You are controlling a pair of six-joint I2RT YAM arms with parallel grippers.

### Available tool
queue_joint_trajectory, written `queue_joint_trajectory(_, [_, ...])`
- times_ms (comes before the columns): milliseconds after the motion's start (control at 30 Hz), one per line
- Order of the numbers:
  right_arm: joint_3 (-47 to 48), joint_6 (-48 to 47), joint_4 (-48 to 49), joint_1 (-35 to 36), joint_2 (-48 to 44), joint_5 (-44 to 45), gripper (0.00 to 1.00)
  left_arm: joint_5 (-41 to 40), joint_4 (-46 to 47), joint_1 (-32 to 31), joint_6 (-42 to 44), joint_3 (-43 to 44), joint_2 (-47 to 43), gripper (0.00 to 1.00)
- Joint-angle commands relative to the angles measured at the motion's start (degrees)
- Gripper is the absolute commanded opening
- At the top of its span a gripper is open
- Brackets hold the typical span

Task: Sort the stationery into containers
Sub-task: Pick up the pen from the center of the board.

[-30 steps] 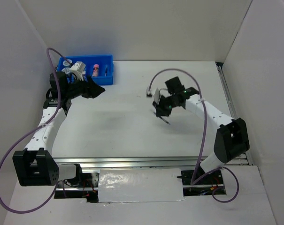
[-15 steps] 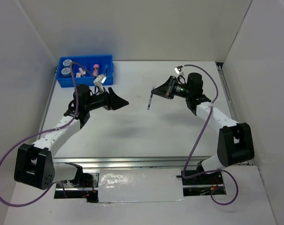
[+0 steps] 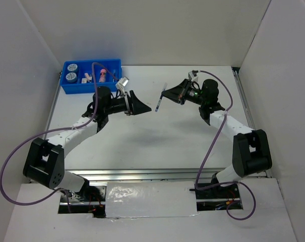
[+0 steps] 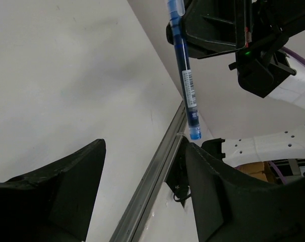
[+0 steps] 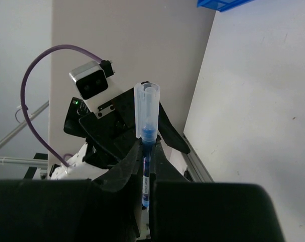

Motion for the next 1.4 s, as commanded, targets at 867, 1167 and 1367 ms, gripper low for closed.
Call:
queue_joint_trajectory(867, [-0.32, 1.07, 6.79, -0.19, 1.21, -0.26, 0.00, 3.07, 7.16, -6.25, -3.18, 8.64, 6.44, 0.38])
queue_joint_trajectory(1167, [2.23, -2.44, 3.02, -1.32, 1.30, -2.19, 0.54, -0.01, -0.90, -4.06, 1.64, 8.64, 4.34, 0.00])
queue_joint_trajectory(1367, [6.09, -12.28, -8.05, -9.49, -0.36, -4.66, 0.65, -8.34, -17.32, 5.51, 13.75, 14.25, 3.80, 0.00])
